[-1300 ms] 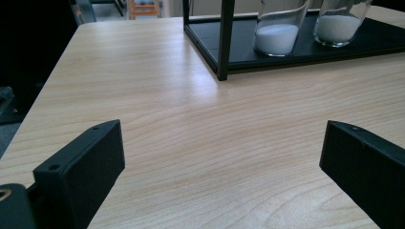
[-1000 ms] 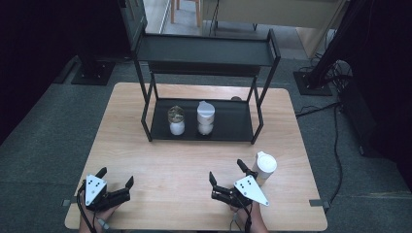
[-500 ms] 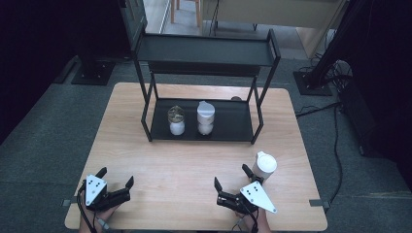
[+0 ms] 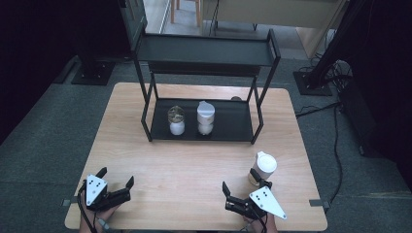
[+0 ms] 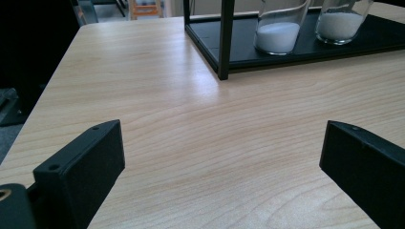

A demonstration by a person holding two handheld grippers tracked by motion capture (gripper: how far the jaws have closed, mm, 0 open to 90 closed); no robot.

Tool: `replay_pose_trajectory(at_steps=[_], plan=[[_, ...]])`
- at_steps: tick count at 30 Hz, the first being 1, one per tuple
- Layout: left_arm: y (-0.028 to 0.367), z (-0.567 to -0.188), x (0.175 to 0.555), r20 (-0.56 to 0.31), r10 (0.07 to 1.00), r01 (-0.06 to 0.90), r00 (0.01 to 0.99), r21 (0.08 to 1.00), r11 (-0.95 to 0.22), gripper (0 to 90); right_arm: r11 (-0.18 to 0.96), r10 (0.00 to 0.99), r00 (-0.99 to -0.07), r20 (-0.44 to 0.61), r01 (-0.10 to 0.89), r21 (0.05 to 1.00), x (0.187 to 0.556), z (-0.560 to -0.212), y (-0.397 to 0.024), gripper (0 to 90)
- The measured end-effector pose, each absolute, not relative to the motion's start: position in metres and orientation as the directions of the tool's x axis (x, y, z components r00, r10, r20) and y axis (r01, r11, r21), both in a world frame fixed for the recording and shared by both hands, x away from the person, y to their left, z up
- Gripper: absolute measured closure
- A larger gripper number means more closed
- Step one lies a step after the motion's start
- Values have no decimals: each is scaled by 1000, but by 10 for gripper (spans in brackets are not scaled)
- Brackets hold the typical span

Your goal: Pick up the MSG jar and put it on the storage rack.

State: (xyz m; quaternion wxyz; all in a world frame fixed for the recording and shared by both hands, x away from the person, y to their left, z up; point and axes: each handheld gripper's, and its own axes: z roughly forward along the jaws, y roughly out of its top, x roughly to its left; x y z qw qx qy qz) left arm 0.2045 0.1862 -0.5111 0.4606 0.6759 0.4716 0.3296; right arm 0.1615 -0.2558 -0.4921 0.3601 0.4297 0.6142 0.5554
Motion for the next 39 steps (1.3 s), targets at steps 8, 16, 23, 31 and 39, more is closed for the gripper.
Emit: replay_pose_trajectory(at_steps=[8, 16, 23, 31, 39], plan=[[186, -511, 205, 9, 942, 334, 336, 934, -128, 13, 20, 931, -363, 28, 130, 991, 156, -492, -264, 0], [186, -511, 205, 13, 942, 334, 334, 933, -132, 13, 25, 933, -358, 23, 128, 991, 148, -493, -276, 0], [186, -511, 205, 15, 943, 336, 332, 932, -134, 13, 23, 940, -340, 24, 131, 991, 143, -493, -288, 0], [186, -511, 205, 16, 944, 337, 329, 932, -132, 13, 28, 947, -322, 16, 132, 991, 140, -494, -302, 0], [185, -512, 205, 21, 945, 334, 326, 933, -136, 14, 41, 952, -305, 2, 133, 990, 139, -497, -320, 0]])
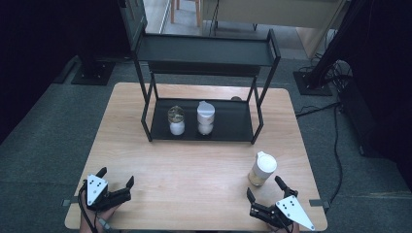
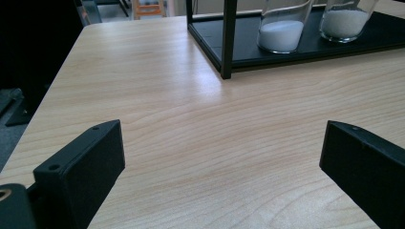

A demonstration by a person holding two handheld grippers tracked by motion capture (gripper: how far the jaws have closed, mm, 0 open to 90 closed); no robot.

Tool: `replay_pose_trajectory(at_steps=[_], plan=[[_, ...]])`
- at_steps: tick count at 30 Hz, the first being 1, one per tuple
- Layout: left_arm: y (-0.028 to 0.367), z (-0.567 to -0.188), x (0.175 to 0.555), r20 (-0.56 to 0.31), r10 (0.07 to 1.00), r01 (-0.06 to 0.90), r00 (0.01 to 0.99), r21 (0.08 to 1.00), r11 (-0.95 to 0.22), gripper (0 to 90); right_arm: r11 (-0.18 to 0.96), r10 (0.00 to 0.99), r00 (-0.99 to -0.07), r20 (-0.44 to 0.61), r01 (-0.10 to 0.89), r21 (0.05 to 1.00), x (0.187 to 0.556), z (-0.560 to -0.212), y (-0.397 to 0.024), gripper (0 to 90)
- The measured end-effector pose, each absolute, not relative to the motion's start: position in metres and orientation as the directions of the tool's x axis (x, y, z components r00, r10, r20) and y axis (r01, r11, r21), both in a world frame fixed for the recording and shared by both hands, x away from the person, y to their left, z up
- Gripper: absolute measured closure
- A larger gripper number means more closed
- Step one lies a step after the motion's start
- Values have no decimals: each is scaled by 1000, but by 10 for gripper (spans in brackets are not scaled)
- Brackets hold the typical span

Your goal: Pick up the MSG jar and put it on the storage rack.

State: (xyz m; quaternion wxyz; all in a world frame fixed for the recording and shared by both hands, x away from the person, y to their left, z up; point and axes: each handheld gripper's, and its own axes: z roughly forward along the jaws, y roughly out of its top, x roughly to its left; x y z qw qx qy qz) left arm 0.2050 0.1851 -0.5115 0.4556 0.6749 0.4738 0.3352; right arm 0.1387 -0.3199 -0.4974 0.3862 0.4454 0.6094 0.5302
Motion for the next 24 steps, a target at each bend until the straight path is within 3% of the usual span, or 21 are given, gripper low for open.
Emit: replay_pose_trajectory(at_steps=[24], plan=[[184, -512, 206, 37, 949, 334, 312, 931, -146, 14, 69, 951, -309, -23, 136, 988, 145, -512, -375, 0]])
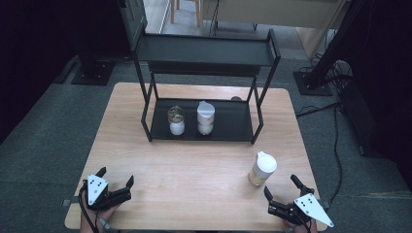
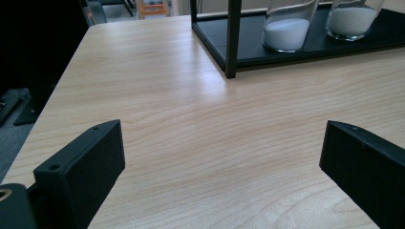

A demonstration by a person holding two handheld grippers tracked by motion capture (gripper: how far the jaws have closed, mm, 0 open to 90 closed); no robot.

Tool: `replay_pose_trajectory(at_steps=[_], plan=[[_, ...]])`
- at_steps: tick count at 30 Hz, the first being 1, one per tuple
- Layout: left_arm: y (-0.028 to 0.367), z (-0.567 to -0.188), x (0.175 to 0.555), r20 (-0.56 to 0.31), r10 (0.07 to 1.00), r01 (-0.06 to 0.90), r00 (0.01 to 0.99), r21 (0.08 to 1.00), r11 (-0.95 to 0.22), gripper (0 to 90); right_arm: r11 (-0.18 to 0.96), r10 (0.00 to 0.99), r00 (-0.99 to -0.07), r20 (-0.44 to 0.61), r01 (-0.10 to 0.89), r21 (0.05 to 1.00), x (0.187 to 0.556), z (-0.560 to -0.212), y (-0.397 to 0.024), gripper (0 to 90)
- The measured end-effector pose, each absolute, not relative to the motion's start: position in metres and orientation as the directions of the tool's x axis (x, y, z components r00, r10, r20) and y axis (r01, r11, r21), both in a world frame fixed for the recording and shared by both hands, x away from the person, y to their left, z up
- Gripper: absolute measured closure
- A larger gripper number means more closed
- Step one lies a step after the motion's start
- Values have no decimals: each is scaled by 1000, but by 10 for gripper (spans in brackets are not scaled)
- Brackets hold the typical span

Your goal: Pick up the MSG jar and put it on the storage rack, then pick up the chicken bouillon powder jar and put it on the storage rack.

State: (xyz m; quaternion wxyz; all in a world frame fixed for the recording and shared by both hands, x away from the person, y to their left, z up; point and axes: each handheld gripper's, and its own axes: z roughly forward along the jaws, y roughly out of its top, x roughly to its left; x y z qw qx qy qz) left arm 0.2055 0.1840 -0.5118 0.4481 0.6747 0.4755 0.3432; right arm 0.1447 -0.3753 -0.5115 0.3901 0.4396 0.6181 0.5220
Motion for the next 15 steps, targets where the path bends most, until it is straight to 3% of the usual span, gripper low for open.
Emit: replay_pose_trajectory(at_steps=[4, 15], plan=[[184, -512, 205, 38, 950, 333, 310, 932, -146, 14, 26, 954, -299, 18, 141, 990, 145, -513, -385, 0], [184, -512, 205, 36, 949, 331, 312, 933, -144, 14, 48, 946, -324, -5, 126, 991, 148, -501, -377, 0]])
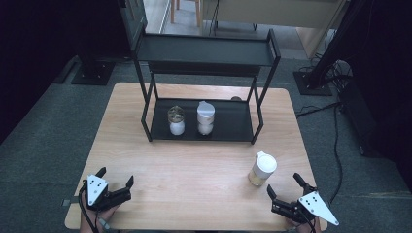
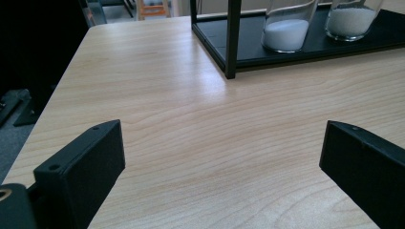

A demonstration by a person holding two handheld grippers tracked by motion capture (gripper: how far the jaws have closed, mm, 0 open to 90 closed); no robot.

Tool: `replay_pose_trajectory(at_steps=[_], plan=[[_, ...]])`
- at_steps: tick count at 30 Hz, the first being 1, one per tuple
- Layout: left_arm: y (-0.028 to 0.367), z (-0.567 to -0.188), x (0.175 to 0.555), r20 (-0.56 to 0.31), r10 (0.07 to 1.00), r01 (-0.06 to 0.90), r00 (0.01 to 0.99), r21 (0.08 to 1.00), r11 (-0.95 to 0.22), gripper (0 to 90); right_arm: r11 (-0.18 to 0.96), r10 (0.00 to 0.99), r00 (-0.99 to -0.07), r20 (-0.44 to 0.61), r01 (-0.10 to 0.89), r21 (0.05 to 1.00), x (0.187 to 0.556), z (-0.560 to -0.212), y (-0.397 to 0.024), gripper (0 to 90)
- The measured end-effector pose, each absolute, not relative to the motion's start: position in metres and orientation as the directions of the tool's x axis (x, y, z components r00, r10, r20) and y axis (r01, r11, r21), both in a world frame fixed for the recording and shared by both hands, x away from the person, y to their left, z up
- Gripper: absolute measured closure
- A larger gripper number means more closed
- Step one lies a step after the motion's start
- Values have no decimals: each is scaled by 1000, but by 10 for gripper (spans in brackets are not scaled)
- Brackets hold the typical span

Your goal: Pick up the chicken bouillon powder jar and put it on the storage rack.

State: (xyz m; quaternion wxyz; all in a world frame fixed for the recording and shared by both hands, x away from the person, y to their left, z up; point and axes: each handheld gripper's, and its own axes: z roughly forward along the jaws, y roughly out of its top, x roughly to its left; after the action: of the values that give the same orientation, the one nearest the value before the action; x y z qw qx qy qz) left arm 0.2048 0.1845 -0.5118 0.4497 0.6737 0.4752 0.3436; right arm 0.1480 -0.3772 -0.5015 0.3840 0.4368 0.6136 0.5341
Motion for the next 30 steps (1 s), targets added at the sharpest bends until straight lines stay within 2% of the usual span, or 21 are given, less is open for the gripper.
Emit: replay_pose_trajectory(at_steps=[15, 30], plan=[[185, -512, 205, 30, 947, 332, 321, 933, -142, 14, 51, 938, -346, -7, 116, 992, 163, -491, -364, 5], [186, -511, 205, 17, 945, 337, 326, 932, -133, 14, 47, 931, -365, 4, 131, 990, 185, -487, -346, 72]])
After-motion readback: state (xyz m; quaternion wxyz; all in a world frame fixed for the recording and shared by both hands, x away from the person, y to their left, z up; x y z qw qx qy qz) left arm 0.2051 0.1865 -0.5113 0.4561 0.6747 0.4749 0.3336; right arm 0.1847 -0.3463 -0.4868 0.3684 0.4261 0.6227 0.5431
